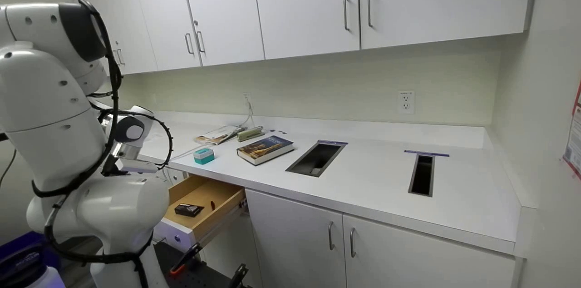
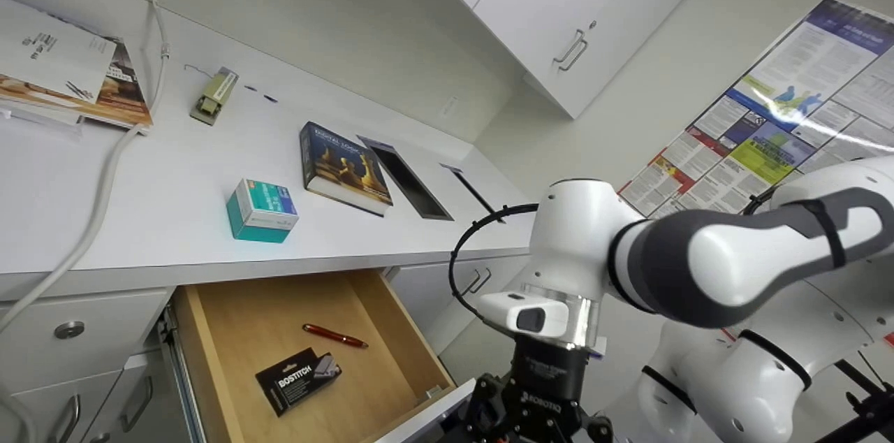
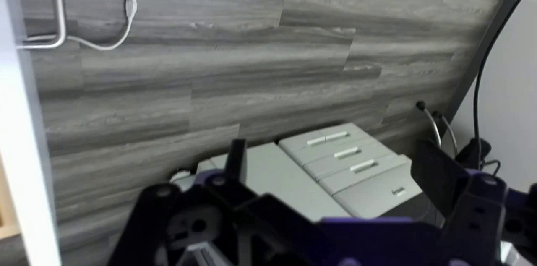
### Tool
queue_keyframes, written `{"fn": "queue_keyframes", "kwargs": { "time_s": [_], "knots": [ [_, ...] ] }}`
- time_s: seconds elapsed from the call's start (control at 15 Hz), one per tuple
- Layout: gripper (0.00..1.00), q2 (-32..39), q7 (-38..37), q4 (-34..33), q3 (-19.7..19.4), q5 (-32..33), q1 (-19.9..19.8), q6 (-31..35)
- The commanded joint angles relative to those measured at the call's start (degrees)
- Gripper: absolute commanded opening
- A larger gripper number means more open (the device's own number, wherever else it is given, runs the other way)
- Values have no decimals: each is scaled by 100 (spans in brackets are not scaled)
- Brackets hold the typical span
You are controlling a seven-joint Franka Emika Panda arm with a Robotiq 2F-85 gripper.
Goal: Put the black box and pen in the drawer and then close the drawer
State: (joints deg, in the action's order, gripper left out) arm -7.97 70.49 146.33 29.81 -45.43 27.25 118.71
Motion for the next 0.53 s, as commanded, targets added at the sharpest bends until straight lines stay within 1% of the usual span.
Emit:
{"fn": "queue_keyframes", "kwargs": {
  "time_s": [0.0,0.07,0.13,0.27,0.47],
  "knots": [
    [100,66,-447,-161,70,887,281,-685],
    [100,104,-121,-171,29,985,334,-900],
    [100,26,-288,-43,22,733,358,-514],
    [100,39,-213,-45,29,869,395,-697],
    [100,58,-199,-50,16,899,393,-715]
  ]
}}
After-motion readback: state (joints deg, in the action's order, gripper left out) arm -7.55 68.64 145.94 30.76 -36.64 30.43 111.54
